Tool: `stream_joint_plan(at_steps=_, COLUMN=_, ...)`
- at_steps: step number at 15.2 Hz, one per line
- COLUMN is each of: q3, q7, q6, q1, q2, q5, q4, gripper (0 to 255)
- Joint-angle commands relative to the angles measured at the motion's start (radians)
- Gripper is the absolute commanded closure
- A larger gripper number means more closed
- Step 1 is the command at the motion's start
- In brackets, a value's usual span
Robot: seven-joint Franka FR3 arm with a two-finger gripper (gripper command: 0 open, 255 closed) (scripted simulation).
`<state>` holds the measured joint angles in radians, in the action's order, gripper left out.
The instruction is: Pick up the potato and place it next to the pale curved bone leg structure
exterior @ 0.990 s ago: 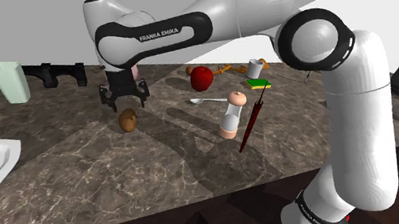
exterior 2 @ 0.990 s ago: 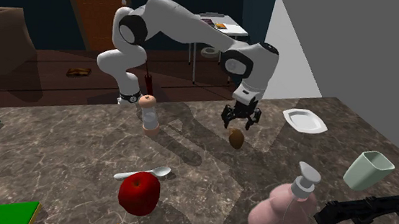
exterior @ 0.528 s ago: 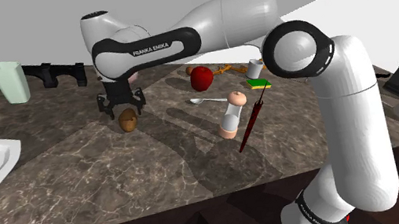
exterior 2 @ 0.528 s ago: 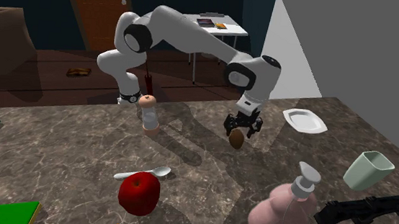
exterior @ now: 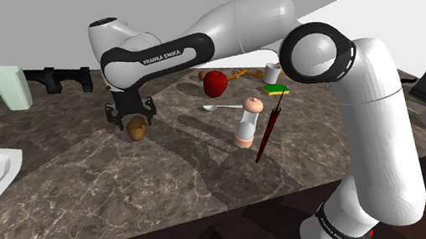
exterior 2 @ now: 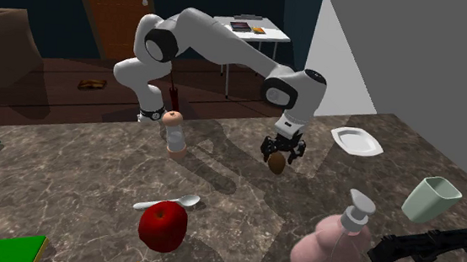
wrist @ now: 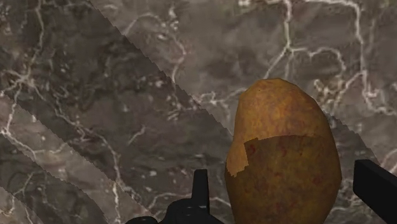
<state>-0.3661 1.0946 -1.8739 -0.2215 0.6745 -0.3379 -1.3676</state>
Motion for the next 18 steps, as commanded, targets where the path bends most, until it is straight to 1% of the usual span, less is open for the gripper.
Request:
stream_joint_plan(at_steps=1, q3=0.0, q7=0.0, q6=0.0, q1=0.0, q2=0.0, q5=0.0, q4=0.0, gripper=0)
stream_joint_plan(at_steps=2, q3=0.0, q7=0.0, q6=0.0, q1=0.0, q2=0.0, q5=0.0, q4=0.0, gripper=255)
stream_joint_plan(at_steps=11, q3=0.0, q7=0.0, q6=0.0, q1=0.0, q2=0.0, q5=0.0, q4=0.0, gripper=255)
stream_joint_plan(at_steps=18, q3=-0.007, q7=-0.014, q6=0.074, q1=-0.002, q2=-0.03, q5=0.013, q4=0.047, gripper=255)
